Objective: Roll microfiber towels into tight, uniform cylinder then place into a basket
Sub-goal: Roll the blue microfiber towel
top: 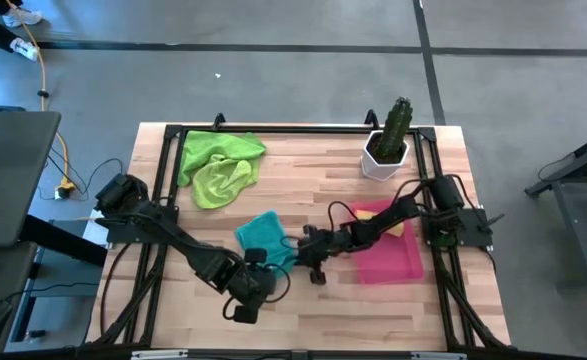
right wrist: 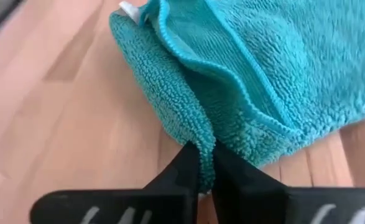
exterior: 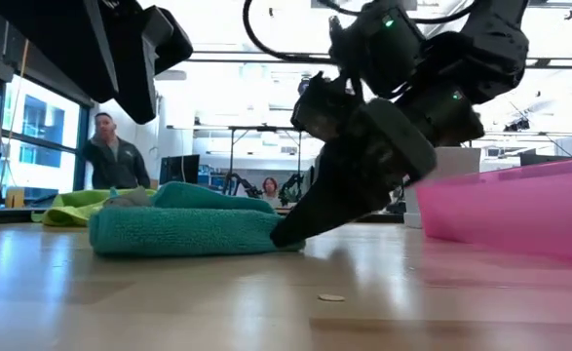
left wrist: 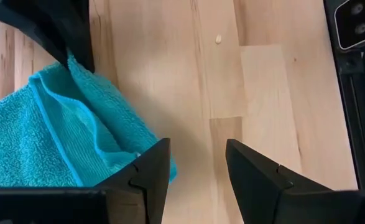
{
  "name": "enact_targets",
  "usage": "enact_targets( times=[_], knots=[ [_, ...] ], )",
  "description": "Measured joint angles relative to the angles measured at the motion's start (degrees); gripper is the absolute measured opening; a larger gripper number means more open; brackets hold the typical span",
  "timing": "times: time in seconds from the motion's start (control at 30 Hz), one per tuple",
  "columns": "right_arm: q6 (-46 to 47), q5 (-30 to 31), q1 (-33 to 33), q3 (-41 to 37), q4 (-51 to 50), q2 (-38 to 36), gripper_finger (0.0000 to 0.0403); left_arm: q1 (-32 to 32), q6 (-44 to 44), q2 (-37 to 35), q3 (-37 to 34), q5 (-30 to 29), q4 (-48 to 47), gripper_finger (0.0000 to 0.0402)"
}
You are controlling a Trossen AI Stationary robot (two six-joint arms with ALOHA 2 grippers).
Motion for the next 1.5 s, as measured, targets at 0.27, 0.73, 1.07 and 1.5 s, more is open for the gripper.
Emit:
enact_targets(
  times=[0.27, 0.73, 1.07, 1.5],
  knots=[
    [19.5, -16.1, -5.7, 0.0, -0.8, -1.0, 0.0005, 0.0, 0.0, 0.0, 0.0, -0.4, 0.0, 0.0147],
    [26.7, -19.7, -7.8, 13.0, -32.6, -1.2, 0.0002, 0.0, 0.0, 4.1, -0.1, -5.1, 0.0, 0.0147],
    [27.1, -18.7, -8.7, 14.8, -34.0, -1.0, 0.0002, 0.0, -2.8, 7.7, -0.1, -13.4, 0.2, 0.0147],
    [25.5, -18.7, -9.5, 14.8, -33.9, -1.1, 0.0002, 1.5, -4.8, 10.1, 0.0, -11.1, -1.2, 0.0147]
  ],
)
